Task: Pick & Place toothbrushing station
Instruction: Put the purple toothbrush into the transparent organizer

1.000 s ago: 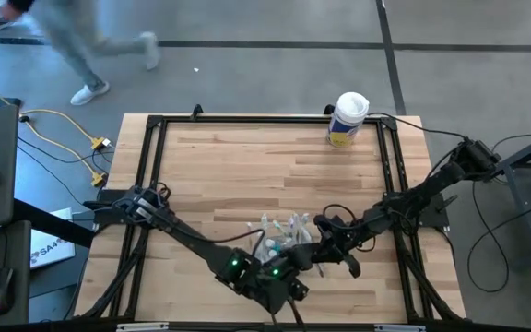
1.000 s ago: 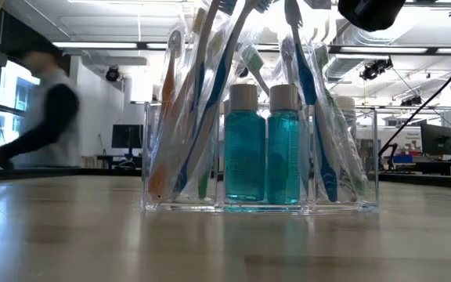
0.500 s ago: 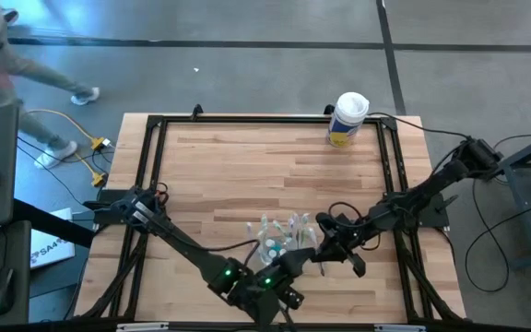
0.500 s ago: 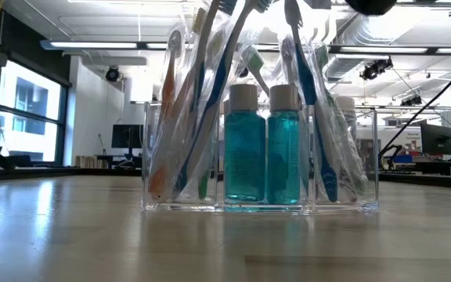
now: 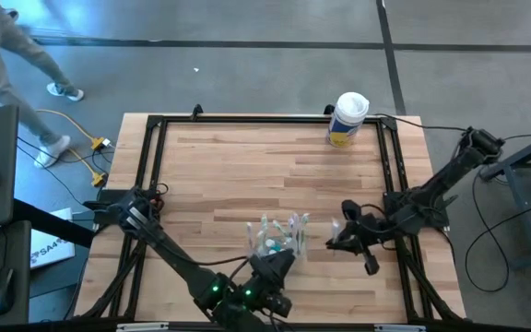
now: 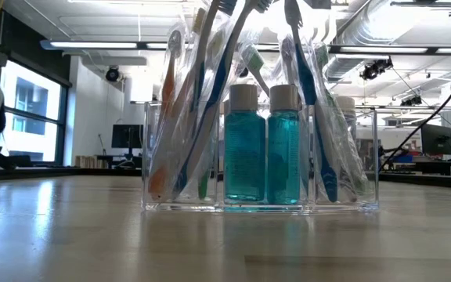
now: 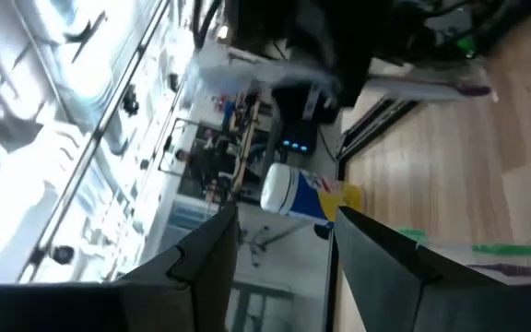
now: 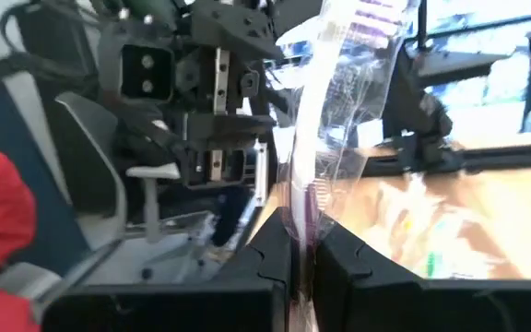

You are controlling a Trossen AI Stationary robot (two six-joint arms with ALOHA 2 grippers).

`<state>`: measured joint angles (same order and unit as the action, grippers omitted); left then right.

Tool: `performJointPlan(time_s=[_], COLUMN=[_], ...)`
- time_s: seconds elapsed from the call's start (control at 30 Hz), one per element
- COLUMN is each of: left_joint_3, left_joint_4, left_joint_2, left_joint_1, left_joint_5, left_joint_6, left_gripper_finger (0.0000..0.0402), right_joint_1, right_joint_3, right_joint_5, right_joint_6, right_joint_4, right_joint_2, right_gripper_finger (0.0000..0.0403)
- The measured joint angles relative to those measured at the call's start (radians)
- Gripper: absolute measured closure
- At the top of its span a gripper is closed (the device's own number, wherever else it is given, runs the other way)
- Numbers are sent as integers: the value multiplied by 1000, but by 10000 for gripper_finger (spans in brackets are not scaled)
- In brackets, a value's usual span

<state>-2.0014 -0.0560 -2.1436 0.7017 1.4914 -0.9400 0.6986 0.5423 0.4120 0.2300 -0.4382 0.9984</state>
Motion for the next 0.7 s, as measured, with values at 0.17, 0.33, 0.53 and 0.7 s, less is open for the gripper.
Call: performJointPlan(time_s=[0.17, 0.33, 0.53, 0.7], left_joint_3=[0, 1, 1, -1], left_joint_4=[-26, -65, -349, -848], left_joint_2=[11, 47, 145, 278], left_joint_1=[17, 29, 34, 30], left_joint_5=[33, 58, 51, -214], left_joint_6=[92, 158, 408, 977], left_gripper_finger=[222, 222, 247, 293], right_joint_1=[106, 206, 363, 509], right_joint_3=[0, -1, -1, -1], right_joint_5=[188, 284, 446, 674], right_joint_6=[-89, -110, -133, -215], right_joint_4=[10, 19, 5, 7], right_joint_2=[6, 31, 28, -11], right_gripper_finger=[393, 393, 393, 393])
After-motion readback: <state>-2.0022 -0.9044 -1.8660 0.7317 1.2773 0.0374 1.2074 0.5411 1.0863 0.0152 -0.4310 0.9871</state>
